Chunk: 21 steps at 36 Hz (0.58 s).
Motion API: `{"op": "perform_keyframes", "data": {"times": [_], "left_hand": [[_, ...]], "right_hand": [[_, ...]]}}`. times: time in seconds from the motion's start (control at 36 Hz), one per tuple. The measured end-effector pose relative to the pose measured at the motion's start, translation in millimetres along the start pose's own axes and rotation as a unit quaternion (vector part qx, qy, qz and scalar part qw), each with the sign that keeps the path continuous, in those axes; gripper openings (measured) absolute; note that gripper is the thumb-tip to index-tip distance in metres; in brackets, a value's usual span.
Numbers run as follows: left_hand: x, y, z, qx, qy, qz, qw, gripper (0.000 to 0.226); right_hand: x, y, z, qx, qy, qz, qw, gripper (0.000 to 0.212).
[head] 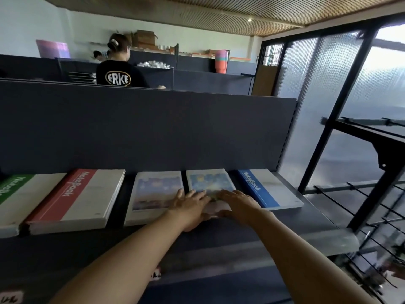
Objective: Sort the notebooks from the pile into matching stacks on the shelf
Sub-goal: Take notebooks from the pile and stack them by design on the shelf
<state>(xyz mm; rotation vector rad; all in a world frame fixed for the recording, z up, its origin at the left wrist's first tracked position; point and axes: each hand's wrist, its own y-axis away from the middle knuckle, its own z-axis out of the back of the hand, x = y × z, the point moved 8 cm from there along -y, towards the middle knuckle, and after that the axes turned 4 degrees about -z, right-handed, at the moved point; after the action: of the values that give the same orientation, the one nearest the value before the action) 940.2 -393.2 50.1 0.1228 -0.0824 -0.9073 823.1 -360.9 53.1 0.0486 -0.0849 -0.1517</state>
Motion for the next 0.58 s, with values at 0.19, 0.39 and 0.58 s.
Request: {"op": "perform_keyframes", "data": {"times": [0.19,0.39,0.58], "left_hand": [[49.8,34.0,13.8,-0.052,0.008,0.052,0.997,0.088],[104.3,66.7,-1.2,0.062,0.012,0.129,0.990,0.093],[105.1,71.2,-9.4,0.069,0.030,0.135,0.988,0.083]], "right_hand": [[-1.8,2.9,-6.2,0.011,0.008,-0.010,1.000,0.070],[2.2,5.0,-2.8,0.007,0.028,-0.004,1.000,0.065],[8.5,7.7,2.5,-0.012,0.066,0.015,0.998,0.071]]}}
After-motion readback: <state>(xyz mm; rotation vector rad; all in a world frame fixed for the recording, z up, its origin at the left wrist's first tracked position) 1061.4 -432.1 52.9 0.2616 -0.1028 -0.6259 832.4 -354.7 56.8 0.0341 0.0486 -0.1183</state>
